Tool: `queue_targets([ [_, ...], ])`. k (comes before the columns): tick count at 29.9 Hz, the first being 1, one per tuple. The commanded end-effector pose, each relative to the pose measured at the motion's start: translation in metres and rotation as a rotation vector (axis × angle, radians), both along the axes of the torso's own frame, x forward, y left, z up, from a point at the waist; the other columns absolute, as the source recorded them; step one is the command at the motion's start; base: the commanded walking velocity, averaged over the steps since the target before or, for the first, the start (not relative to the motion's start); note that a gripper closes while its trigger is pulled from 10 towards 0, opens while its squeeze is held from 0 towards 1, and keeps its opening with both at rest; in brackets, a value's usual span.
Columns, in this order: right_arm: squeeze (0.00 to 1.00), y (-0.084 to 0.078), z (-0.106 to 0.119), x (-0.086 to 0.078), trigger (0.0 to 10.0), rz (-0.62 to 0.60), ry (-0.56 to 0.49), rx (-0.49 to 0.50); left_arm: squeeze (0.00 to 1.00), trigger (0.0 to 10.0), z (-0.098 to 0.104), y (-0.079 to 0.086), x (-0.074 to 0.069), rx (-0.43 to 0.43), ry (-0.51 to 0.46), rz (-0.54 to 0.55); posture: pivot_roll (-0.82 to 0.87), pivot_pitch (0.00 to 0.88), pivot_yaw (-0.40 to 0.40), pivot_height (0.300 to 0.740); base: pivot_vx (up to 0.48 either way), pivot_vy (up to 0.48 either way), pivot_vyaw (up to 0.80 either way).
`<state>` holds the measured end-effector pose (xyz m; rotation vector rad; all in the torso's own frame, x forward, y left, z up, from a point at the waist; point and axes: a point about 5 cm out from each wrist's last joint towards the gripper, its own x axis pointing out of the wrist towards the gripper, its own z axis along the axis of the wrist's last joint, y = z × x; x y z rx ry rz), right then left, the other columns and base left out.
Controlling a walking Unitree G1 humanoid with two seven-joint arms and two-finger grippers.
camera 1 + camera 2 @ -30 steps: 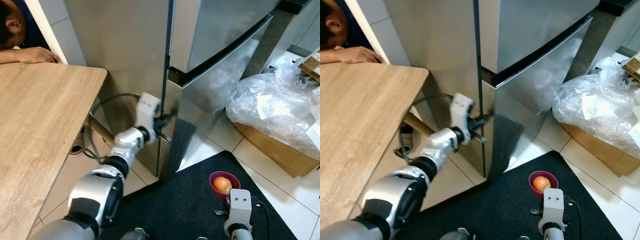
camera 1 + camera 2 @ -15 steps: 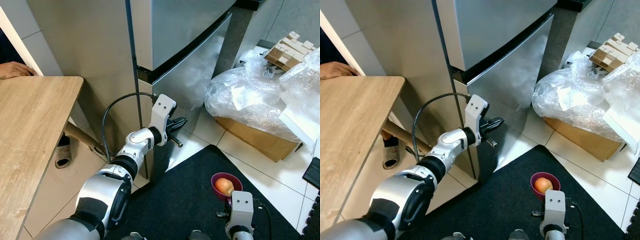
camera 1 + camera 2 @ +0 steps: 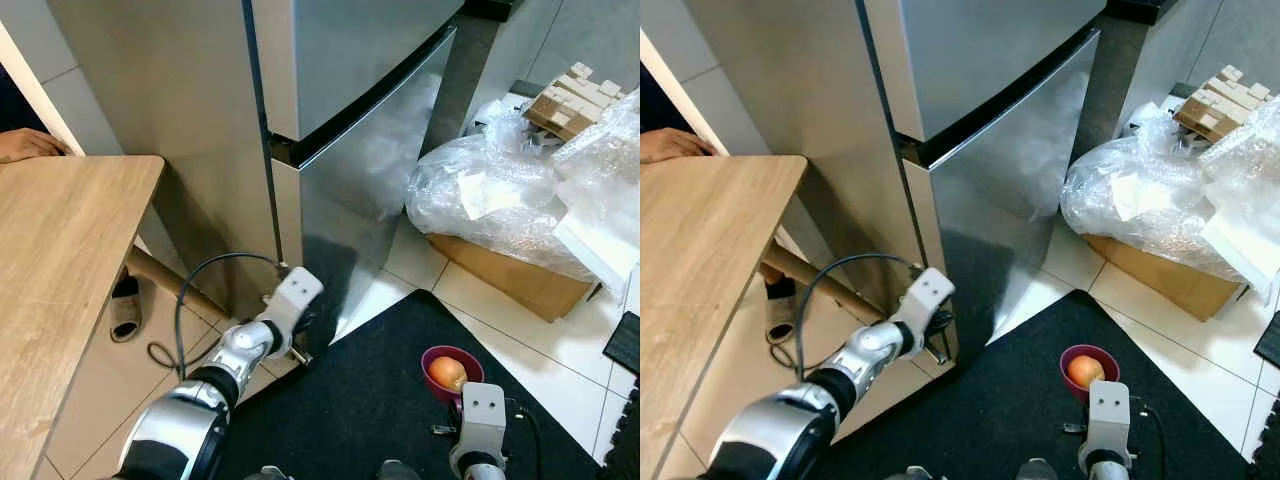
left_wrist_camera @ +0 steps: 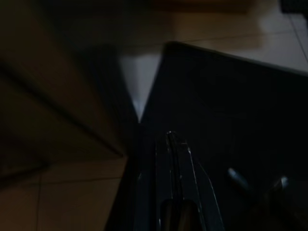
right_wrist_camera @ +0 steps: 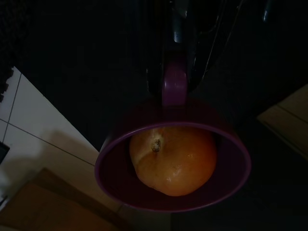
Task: Restocking fridge
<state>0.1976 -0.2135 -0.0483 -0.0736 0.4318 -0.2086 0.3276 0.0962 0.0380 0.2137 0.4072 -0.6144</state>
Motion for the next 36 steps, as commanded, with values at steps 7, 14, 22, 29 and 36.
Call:
queue_targets([
  [7,0.00,0.000,0.002,0.005,10.0,0.004,-0.005,0.001,0.00,10.0,0.053,0.045,0.041,0.042,-0.225,0.284,-0.15,0.169,0.018,0.731,0.000,0.000,0.00],
  [14,0.00,-0.002,0.002,0.003,10.0,-0.002,-0.007,-0.001,0.00,10.0,0.097,0.042,0.064,-0.120,-0.306,0.377,-0.15,0.153,0.030,0.731,0.000,0.000,0.00],
  [22,0.00,-0.003,0.001,0.001,10.0,-0.016,-0.007,-0.001,0.00,10.0,0.113,0.024,0.070,-0.222,-0.294,0.325,-0.16,0.149,0.045,0.731,0.000,0.000,0.00],
  [29,0.00,-0.004,0.001,-0.001,10.0,-0.024,-0.008,-0.002,0.00,10.0,0.110,0.007,0.067,-0.268,-0.252,0.243,-0.17,0.150,0.048,0.731,0.000,0.000,0.00],
  [36,0.00,-0.005,0.000,-0.003,10.0,-0.026,-0.007,-0.005,0.00,10.0,0.106,-0.010,0.062,-0.303,-0.205,0.110,-0.17,0.157,0.046,0.731,0.000,0.000,0.00],
])
